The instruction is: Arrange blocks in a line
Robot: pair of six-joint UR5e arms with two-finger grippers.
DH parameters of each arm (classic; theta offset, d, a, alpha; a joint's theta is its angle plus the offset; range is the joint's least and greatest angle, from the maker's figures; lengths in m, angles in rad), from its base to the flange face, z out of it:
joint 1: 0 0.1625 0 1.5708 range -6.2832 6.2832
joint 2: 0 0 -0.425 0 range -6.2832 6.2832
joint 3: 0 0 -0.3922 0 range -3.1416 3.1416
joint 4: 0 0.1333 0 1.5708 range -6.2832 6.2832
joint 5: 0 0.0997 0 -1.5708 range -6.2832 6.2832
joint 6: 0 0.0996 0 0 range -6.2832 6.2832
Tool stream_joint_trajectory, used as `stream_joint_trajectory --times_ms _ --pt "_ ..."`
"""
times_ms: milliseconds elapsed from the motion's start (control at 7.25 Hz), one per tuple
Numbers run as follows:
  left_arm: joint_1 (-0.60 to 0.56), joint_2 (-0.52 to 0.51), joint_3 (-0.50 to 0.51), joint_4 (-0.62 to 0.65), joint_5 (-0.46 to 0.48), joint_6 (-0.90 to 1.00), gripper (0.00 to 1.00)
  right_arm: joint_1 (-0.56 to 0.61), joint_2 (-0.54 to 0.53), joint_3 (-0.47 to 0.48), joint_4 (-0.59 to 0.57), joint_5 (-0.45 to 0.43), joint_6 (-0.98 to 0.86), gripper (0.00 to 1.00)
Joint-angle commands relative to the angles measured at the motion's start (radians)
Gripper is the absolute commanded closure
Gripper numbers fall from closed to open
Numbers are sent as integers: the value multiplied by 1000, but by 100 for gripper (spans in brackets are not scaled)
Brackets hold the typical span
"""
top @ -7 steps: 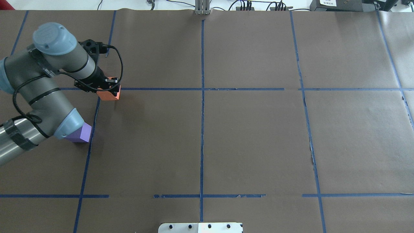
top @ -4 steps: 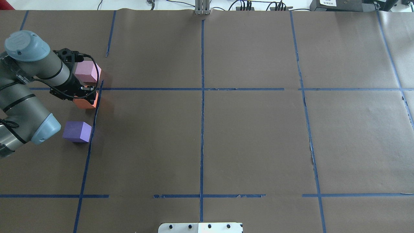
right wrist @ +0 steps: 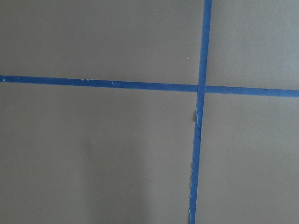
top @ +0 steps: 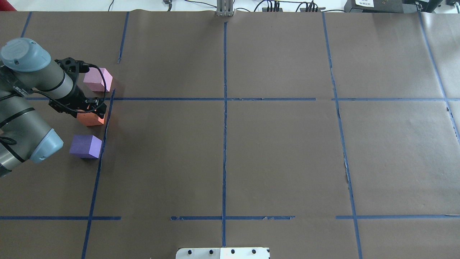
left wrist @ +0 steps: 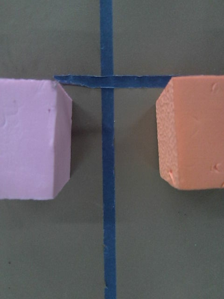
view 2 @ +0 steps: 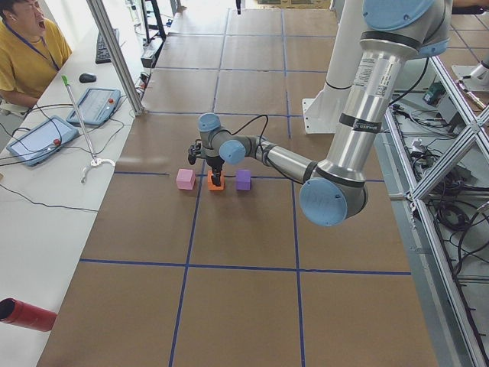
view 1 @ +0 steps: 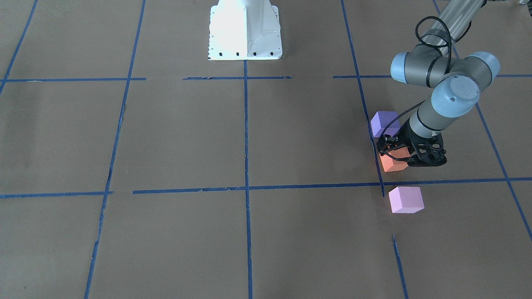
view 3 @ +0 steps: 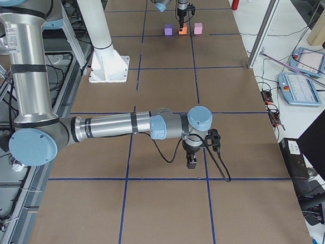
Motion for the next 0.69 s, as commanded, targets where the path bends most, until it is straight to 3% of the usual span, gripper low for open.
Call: stream_joint_trajectory --times_ms 0,276,552 --pt "-104 4 -28 11 -53 54 0 0 0 0 0 0 0 0" --pt "-268 5 -65 150 -58 306 0 0 0 1 0 0 0 0" --pt "-465 60 -47 279 -53 732 0 0 0 0 0 0 0 0"
